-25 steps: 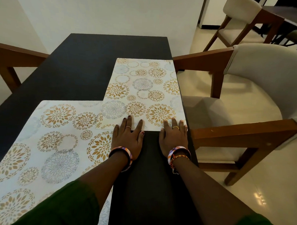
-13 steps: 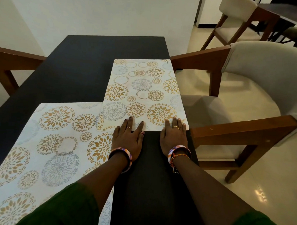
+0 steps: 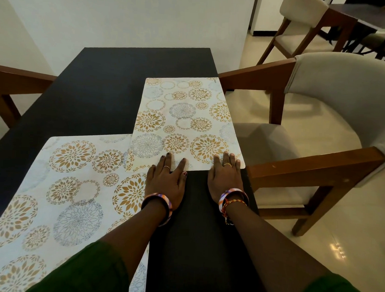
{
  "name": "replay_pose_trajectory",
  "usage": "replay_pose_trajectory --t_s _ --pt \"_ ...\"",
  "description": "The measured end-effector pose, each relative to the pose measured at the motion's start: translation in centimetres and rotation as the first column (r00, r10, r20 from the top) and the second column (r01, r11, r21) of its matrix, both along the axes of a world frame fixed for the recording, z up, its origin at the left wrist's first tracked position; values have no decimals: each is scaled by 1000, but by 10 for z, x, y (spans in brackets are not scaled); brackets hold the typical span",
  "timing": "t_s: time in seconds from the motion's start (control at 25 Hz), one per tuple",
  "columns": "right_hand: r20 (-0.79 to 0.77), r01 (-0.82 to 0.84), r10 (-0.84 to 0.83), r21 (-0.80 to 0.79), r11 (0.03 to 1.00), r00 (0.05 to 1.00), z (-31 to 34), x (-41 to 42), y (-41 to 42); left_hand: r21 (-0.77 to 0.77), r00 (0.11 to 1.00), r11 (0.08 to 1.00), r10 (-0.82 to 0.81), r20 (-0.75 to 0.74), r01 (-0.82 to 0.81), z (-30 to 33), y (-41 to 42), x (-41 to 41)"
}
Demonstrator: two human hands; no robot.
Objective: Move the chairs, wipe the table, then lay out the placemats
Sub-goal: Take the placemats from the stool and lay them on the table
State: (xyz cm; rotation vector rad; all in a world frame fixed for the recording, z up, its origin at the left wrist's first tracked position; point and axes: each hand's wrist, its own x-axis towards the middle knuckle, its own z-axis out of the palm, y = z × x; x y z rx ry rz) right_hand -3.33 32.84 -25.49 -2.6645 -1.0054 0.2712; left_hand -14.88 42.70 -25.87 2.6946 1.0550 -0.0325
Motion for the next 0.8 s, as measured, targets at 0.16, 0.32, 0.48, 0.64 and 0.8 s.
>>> replay_pose_trajectory --t_s 0.16,0.32,0.48,0.64,0.8 --pt "10 -13 13 7 1000 1000 0 -1 0 9 1000 1000 0 4 0 -1 1 0" --pt "34 -23 22 50 998 999 -2 0 1 19 1000 1000 -4 23 4 -4 1 0" --pt "49 -28 24 83 996 999 -3 -1 -1 22 999 1000 0 50 -1 -2 -1 -1" --pt "115 -102 80 196 975 990 1 -3 -5 88 994 995 -50 95 41 9 -14 -9" --pt "140 -251 227 185 950 964 4 -27 -11 131 991 988 -92 98 79 24 -25 -34"
